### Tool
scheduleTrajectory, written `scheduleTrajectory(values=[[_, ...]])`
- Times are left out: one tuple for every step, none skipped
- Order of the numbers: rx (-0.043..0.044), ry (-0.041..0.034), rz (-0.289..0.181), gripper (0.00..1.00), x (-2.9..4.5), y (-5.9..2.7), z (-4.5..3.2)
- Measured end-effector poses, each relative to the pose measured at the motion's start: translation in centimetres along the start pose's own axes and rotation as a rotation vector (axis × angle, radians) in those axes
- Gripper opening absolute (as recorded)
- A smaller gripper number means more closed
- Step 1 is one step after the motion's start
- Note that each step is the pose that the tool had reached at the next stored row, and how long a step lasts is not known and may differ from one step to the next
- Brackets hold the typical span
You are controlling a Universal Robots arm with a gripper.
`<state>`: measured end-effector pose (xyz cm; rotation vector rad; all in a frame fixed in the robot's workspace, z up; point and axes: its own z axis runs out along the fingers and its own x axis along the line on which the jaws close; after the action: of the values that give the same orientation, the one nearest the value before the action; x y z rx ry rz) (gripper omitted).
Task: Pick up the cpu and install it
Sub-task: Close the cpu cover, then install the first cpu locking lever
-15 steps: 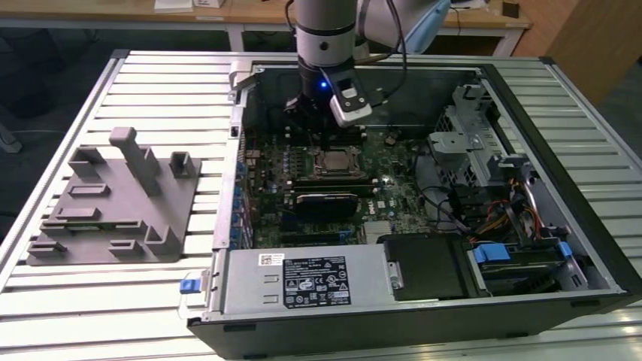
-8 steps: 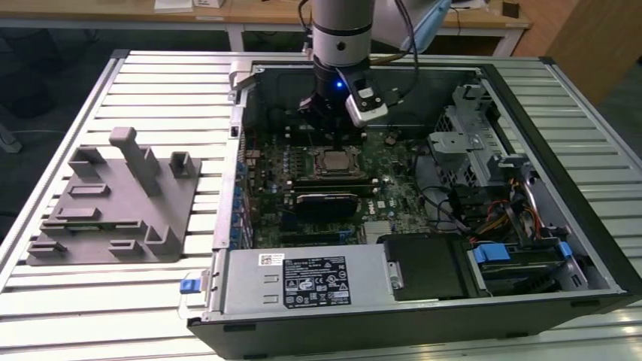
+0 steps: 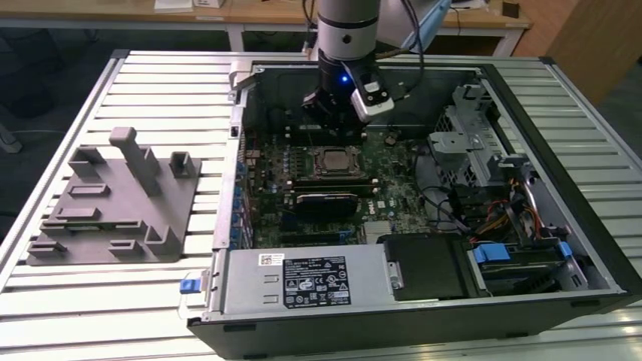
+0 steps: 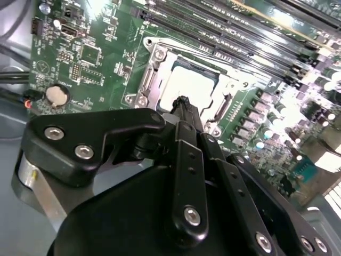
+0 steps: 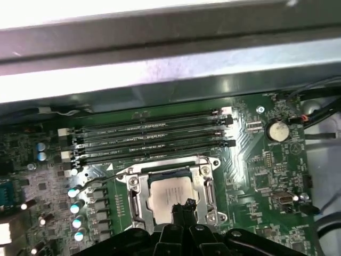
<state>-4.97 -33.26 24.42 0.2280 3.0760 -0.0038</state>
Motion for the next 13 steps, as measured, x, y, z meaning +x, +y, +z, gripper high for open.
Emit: scheduleTrajectory(values=[[-0.0001,0.0,0.0,0.11,-0.02,0.0,-0.3],[0.0002,0.0001,0.0,0.11,-0.03,0.0,-0.62],[0.0001,0.0,0.0,0.11,-0.05,0.0,-0.89],[0.0,0.0,0.0,0.11,-0.06,0.0,-1.1],[0.0,0.0,0.0,0.11,-0.07,0.0,-1.24],[-0.0001,-0.0001,0.0,0.11,-0.07,0.0,-1.26],[-0.0001,0.0,0.0,0.11,-0.07,0.0,-1.26],[-0.0002,-0.0001,0.0,0.11,-0.07,0.01,-1.25],[0.0,0.0,0.0,0.11,-0.07,0.0,-1.29],[0.0,0.0,0.0,0.11,-0.07,0.0,-1.31],[0.0,0.0,0.0,0.11,-0.07,0.0,-1.31],[0.0,0.0,0.0,0.11,-0.08,0.0,-1.31],[0.0,0.0,0.0,0.11,-0.08,0.0,-1.31]])
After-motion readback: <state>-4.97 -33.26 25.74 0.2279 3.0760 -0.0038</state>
